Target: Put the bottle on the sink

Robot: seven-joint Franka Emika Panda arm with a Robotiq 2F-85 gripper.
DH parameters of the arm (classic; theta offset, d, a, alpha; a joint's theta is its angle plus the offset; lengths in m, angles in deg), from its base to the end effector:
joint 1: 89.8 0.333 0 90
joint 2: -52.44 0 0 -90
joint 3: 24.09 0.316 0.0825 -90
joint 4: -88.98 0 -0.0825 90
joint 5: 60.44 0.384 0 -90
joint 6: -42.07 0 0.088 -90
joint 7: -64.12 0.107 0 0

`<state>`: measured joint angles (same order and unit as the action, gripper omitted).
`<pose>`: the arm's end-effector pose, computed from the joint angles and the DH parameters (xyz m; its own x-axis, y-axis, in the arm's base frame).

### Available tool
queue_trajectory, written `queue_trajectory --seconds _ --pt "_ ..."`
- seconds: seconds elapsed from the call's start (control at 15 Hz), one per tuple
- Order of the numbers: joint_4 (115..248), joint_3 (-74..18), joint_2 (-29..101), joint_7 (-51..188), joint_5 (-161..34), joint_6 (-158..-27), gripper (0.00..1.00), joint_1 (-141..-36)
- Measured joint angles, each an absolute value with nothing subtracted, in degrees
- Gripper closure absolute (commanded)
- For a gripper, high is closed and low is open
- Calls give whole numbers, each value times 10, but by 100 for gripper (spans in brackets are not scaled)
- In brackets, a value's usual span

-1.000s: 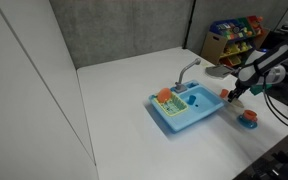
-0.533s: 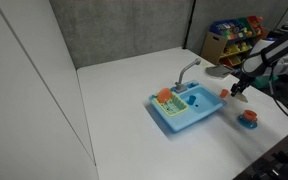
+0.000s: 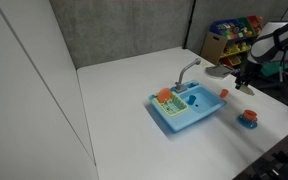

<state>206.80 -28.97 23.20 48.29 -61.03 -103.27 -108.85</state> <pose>0.5388 -0.2389 0.1825 0.9916 -0.1229 -0.0406 -0.1215 -0.9919 0.0375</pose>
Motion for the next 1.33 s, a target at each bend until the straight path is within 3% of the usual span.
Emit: queue_trajectory --seconds 0.07,0.6,0.67,1.33 --pt "2072 -291 243 486 -610 -1023 31 -1086" --pt "2083 -297 261 493 -610 -1010 31 -1082" --pt "2083 -297 261 493 -610 -1010 56 -1082" --pt "2079 -297 271 493 -610 -1011 56 -1049"
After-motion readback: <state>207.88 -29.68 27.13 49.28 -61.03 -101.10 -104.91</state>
